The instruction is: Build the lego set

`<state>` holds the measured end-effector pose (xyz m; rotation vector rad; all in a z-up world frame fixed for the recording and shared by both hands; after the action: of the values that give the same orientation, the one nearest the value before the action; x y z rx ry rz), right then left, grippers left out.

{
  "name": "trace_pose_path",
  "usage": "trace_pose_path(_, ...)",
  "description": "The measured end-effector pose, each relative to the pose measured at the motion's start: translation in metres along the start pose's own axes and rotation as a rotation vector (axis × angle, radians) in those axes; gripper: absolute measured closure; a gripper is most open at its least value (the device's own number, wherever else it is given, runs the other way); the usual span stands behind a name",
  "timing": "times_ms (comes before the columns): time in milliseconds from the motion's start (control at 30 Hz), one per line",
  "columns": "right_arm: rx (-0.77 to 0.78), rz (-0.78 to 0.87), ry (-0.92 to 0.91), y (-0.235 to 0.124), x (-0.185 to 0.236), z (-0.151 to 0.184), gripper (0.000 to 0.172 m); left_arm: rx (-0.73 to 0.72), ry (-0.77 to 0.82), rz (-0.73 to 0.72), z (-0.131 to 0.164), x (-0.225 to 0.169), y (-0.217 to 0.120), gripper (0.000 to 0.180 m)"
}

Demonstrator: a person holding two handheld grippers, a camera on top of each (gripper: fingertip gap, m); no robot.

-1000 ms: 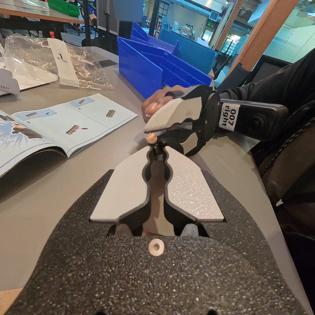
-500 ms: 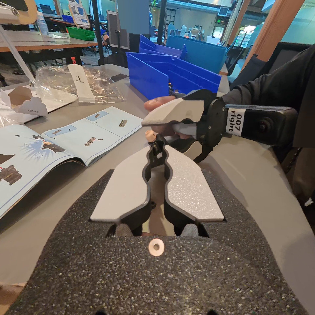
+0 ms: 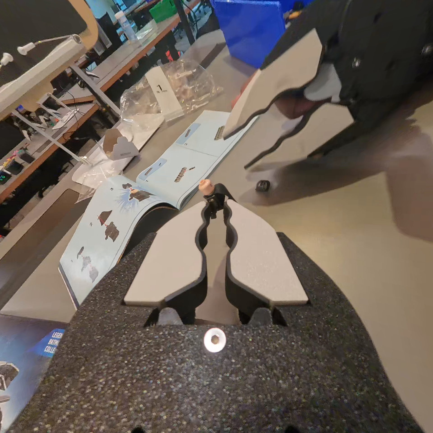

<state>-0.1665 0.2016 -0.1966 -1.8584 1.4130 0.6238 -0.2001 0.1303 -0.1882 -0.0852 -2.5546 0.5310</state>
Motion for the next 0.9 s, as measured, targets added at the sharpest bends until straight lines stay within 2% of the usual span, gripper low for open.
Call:
trace_pose_path(167, 0.092, -0.119, 0.187, -0.012, 0.004, 0.025, 0.151, 0.014, 0.021, -0.001, 0.001, -0.005, 0.004, 0.170)
trace_pose_path(267, 0.102, -0.129, 0.223, -0.013, 0.005, 0.030, 0.151, 0.016, 0.022, -0.001, 0.000, -0.007, 0.006, 0.170)
trace_pose_path(633, 0.015, -0.029, 0.112, -0.003, 0.007, 0.013, 0.150, 0.071, 0.143, -0.027, 0.001, -0.022, 0.016, 0.170)
trace_pose_path(900, -0.053, -0.075, 0.308, -0.015, -0.003, 0.002, 0.152, 0.155, 0.216, -0.076, 0.005, -0.029, 0.025, 0.170)
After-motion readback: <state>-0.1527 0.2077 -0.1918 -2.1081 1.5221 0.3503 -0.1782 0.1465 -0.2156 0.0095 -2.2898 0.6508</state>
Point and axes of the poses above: each gripper's, where its closed fingertips meet, y out along the fingers, z out of its underside, x = y × z across the jaws, the point moved 2 cm from there along -y, back along the fingers, and after that the axes turned 9 degrees about y, right-handed, at the moved point
